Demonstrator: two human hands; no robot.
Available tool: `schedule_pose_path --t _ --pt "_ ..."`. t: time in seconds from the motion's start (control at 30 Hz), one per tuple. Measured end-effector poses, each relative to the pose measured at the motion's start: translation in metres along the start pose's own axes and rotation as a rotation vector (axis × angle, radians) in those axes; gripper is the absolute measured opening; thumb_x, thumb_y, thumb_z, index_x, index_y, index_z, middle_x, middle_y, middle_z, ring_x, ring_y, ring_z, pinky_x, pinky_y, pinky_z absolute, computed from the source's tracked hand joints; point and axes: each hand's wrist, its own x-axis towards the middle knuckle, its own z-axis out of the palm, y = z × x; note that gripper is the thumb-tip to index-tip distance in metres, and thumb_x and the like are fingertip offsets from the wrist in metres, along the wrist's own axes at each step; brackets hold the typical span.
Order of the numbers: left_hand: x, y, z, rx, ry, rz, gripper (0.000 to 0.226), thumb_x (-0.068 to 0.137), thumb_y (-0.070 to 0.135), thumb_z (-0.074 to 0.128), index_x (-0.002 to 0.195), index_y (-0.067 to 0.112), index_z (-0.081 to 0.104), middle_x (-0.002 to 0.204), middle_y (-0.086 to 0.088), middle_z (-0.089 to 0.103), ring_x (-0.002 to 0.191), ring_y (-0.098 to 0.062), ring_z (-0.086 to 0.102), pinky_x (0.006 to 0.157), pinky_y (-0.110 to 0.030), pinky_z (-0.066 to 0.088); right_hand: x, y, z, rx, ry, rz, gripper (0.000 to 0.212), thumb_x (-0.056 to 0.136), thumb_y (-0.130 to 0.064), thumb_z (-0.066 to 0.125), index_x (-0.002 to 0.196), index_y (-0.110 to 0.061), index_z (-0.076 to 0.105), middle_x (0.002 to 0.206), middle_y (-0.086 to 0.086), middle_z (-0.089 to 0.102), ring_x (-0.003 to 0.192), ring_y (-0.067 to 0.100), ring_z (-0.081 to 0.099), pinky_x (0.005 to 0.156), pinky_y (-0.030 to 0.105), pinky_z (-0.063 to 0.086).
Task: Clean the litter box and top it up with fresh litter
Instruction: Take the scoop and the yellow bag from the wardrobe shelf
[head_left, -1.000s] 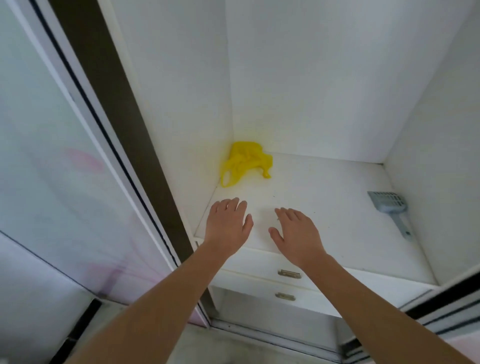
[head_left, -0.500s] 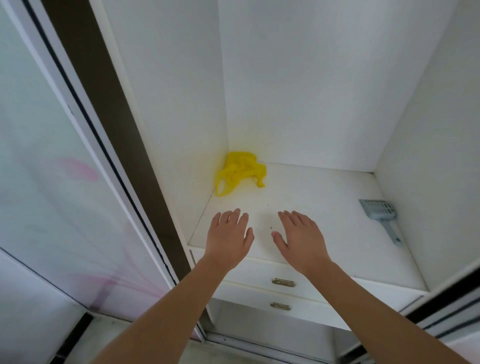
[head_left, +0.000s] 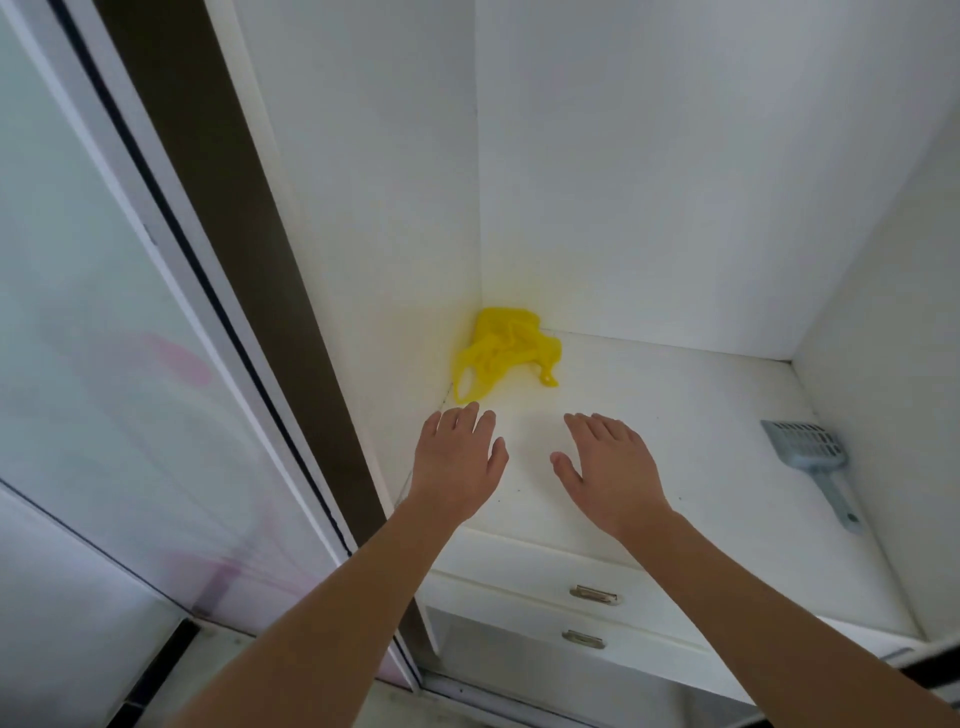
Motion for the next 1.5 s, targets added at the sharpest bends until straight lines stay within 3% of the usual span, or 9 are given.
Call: schedule_pose_path --t 0.37,0.53,0.73,0.87,1.13,1.2,1.37,1.5 --pt "0.065 0.002 0.035 -0.083 0.008 0.057 0.051 0.098 0.041 0.031 0.127 0.015 0.064 0.132 -0.007 0.064 0.117 -0.028 0.060 0.100 -0.047 0.047 0.049 0.012 0.013 -0.014 -0.037 0.078 0.056 0.102 -0.046 0.038 0.147 -0.013 0.042 0.145 0.004 0.052 0.138 0.026 0.041 0.115 0.039 0.028" --pt "0.103 0.016 0.055 -0.120 0.016 0.105 0.055 0.095 0.042 0.029 0.120 0.014 0.068 0.123 -0.007 0.068 0.108 -0.028 0.064 0.094 -0.044 0.049 0.064 0.033 0.016 -0.027 -0.047 0.166 0.056 0.101 -0.047 0.038 0.146 -0.014 0.042 0.145 0.003 0.052 0.139 0.025 0.041 0.115 0.038 0.028" --pt "0.124 0.080 0.076 -0.207 -0.034 0.269 0.045 0.098 0.039 0.040 0.123 0.014 0.066 0.125 -0.007 0.067 0.111 -0.029 0.063 0.095 -0.044 0.048 0.045 0.090 0.014 -0.053 -0.059 0.377 0.057 0.101 -0.049 0.038 0.148 -0.015 0.039 0.148 0.002 0.049 0.140 0.023 0.040 0.116 0.037 0.028" --pt "0.131 0.129 0.079 -0.277 -0.033 0.381 0.052 0.095 0.041 0.030 0.118 0.013 0.067 0.117 -0.007 0.069 0.102 -0.030 0.065 0.090 -0.043 0.049 0.018 0.129 0.003 -0.072 -0.038 0.504 0.056 0.101 -0.048 0.039 0.146 -0.016 0.041 0.146 0.003 0.051 0.137 0.023 0.043 0.114 0.038 0.032" --pt "0.139 0.217 0.092 -0.341 -0.062 0.548 0.048 0.093 0.040 0.032 0.110 0.013 0.069 0.106 -0.006 0.069 0.091 -0.029 0.066 0.081 -0.041 0.050 -0.028 0.196 -0.012 -0.109 -0.059 0.671 0.053 0.100 -0.048 0.038 0.143 -0.017 0.042 0.142 0.005 0.053 0.132 0.026 0.046 0.108 0.040 0.036" --pt "0.134 0.229 0.104 -0.340 -0.094 0.573 0.051 0.093 0.042 0.030 0.112 0.014 0.068 0.109 -0.006 0.069 0.095 -0.029 0.065 0.082 -0.042 0.050 -0.037 0.208 -0.004 -0.113 -0.088 0.704 0.054 0.100 -0.050 0.037 0.142 -0.017 0.042 0.142 0.006 0.054 0.131 0.025 0.047 0.107 0.039 0.037" --pt "0.114 0.231 0.135 -0.205 -0.299 0.568 0.046 0.098 0.051 0.038 0.132 0.023 0.053 0.142 -0.006 0.049 0.127 -0.028 0.047 0.106 -0.047 0.037 -0.051 0.225 0.017 -0.093 -0.148 0.730 0.058 0.100 -0.050 0.037 0.146 -0.015 0.039 0.144 0.007 0.052 0.131 0.025 0.047 0.109 0.040 0.036" --pt "0.109 0.228 0.144 -0.225 -0.264 0.556 0.051 0.093 0.057 0.045 0.132 0.025 0.054 0.146 -0.006 0.047 0.130 -0.029 0.043 0.107 -0.048 0.034 -0.057 0.231 0.034 -0.067 -0.130 0.737 0.060 0.100 -0.049 0.038 0.150 -0.015 0.036 0.146 0.006 0.050 0.134 0.024 0.045 0.111 0.040 0.034"
